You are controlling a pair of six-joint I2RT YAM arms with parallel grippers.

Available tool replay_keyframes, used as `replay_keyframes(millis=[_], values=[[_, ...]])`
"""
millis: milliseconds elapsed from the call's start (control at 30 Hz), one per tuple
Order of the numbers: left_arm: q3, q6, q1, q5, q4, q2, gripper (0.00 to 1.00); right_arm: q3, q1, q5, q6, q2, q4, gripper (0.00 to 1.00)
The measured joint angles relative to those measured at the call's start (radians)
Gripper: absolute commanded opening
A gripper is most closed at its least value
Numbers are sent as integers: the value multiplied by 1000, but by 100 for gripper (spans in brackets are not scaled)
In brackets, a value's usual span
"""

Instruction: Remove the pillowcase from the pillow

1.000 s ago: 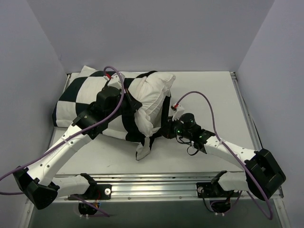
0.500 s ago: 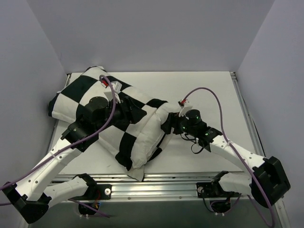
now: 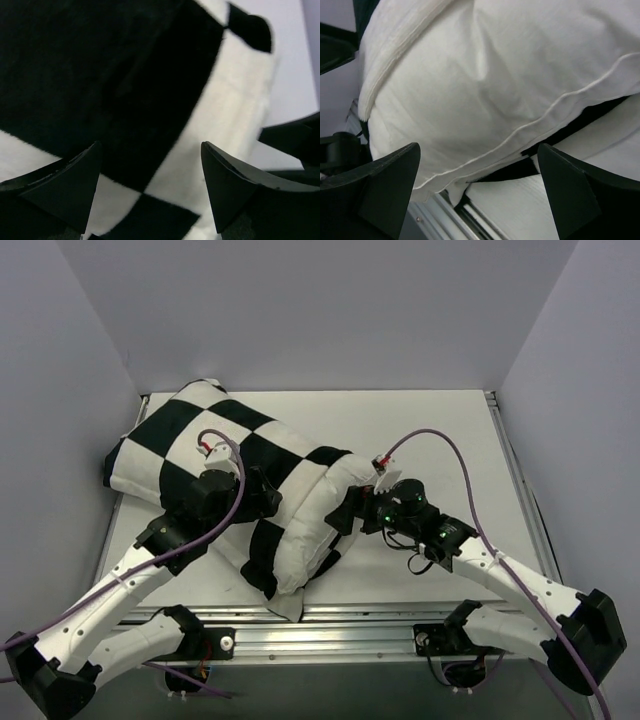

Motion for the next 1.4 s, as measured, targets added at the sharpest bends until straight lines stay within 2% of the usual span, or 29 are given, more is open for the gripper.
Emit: replay_keyframes(millis=[133,300,500,667,800,900,1167,1400], values=[[-97,8,24,-46,63,35,87,-7,90,6,48,58,47,100],[-122,52,50,-26,283,193,87,-29,120,53,82,144,125,99],[8,107,72,34,459,420,87,-29,111,182,111,162,124,100],[48,116,73,77,510,461,87,-29,117,229,147,97,97,100],[49,118,73,89,481,415,87,-28,124,266,157,52,82,100],[29,117,71,95,422,322,87,-28,124,290,160,64,64,100],[-100,77,62,122,235,8,87,-7,124,242,163,211,115,100],[-273,8,55,215,201,-42,87,21,125,188,142,272,159,99]])
